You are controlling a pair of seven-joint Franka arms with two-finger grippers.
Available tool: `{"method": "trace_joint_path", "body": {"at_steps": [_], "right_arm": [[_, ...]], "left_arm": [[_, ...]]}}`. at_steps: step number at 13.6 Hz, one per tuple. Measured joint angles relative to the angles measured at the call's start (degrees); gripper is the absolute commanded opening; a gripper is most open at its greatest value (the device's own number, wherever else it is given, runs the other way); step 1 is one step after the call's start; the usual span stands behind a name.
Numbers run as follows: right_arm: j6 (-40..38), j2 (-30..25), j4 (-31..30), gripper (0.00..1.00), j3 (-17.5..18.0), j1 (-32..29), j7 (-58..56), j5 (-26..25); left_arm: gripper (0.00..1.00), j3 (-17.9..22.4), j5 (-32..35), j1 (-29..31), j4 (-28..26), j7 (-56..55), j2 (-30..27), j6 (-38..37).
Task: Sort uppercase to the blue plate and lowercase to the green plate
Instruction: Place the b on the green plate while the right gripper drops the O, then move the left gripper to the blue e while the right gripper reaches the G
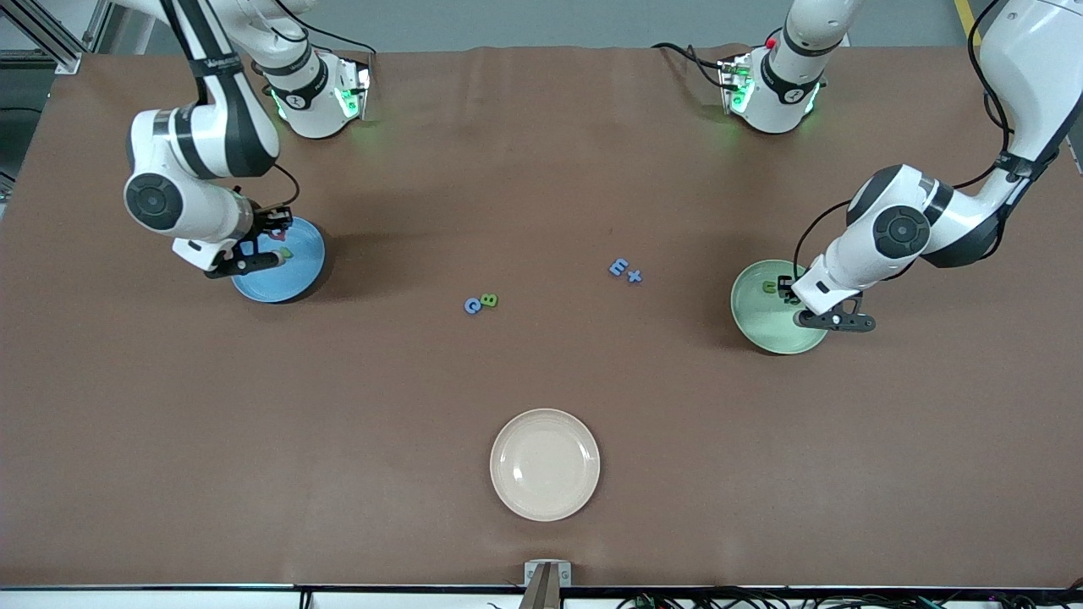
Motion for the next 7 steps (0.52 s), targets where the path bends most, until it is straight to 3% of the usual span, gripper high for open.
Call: {"method": "trace_joint_path", "body": {"at_steps": [1, 2, 3, 4, 6, 7], "right_arm": [[0.50, 0.90, -0.10, 1.00, 0.02, -0.86, -0.38, 0.00], [1.20, 1.68, -0.10, 1.00, 0.03, -1.31, -0.43, 0.00], [1.84, 2.17, -0.08, 1.00, 0.03, -1.53, -0.44, 0.00], [2.36, 2.31, 0.07, 1.00, 0.04, -1.58, -0.47, 0.00], [0.89, 2.28, 2.85, 1.00, 0.63, -1.34, -0.73, -0.04], [-3.76, 2.36, 6.15, 1.00, 1.00, -0.43, -0.58, -0.04]], "left_arm": [[0.35, 0.36, 1.23, 0.00, -0.16, -0.08, 0.38, 0.04], [0.49, 0.64, 1.79, 0.01, -0.20, -0.19, 0.96, 0.11], [0.80, 0.80, 2.03, 0.01, -0.20, -0.36, 1.50, 0.20], [0.98, 0.86, 2.25, 0.01, -0.20, -0.65, 1.84, 0.26], [0.99, 0.74, 2.48, 0.01, -0.20, -0.97, 1.93, 0.28], [0.99, 0.20, 2.50, 0.05, -0.20, -1.62, 1.94, 0.30]]}}
